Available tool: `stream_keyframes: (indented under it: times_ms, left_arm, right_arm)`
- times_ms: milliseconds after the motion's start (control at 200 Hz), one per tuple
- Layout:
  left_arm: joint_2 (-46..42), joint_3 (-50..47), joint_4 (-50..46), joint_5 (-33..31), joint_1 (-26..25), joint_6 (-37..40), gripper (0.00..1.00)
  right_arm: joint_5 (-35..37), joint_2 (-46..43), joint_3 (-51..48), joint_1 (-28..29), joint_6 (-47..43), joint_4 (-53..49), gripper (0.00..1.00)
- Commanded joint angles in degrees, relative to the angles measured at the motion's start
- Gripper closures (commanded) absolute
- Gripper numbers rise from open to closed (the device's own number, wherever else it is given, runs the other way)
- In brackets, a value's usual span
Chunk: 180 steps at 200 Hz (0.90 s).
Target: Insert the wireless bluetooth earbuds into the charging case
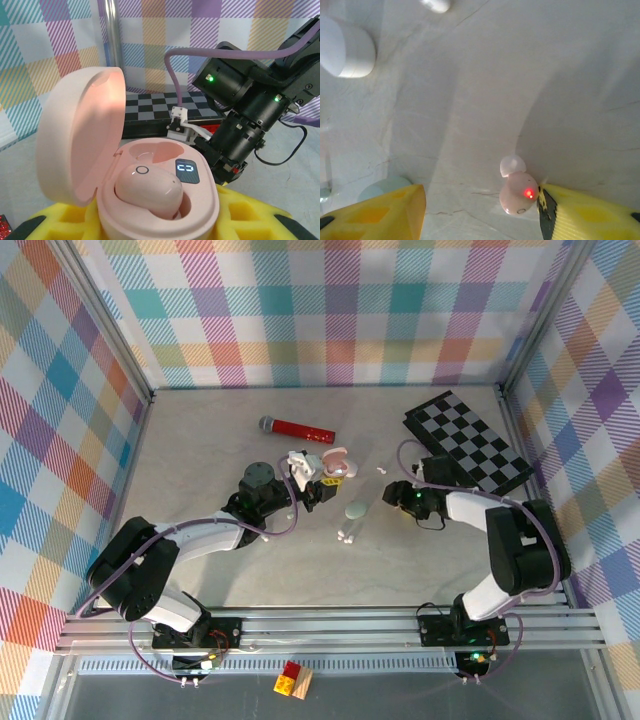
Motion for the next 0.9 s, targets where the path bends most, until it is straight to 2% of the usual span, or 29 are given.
stream_keyframes:
  times_ms: [0,165,320,500,895]
  left_arm:
    - [-1.76,-1.06,0.51,1.08,0.31,0.22,0.67]
    - [-1.96,-1.20,0.42,0.83,0.30,0.42,0.67]
    - [-1.77,-1.33,0.84,0.94,0.30,0.37,0.67]
    - [-2.38,-1.33,0.46,1.11,0.35,0.57,0.67]
    - [-3.95,-1.42,-1.96,0.47,0.30,1.57,0.67]
  right_arm:
    - [-2.21,1.16,2.30,1.92,-1.08,0.64,0.40]
    - [-2.29,-0.91,3.54,2.04,-2.74,-1.84,0.40]
    - [2.01,-2.01,5.75,1.96,-5.61,-6.81,0.40]
    - [2.96,2.60,10.83,1.77,-7.90,-8.16,0.39]
    - [-2.92,16.31,23.02,1.64,-11.39,-11.18,0.39]
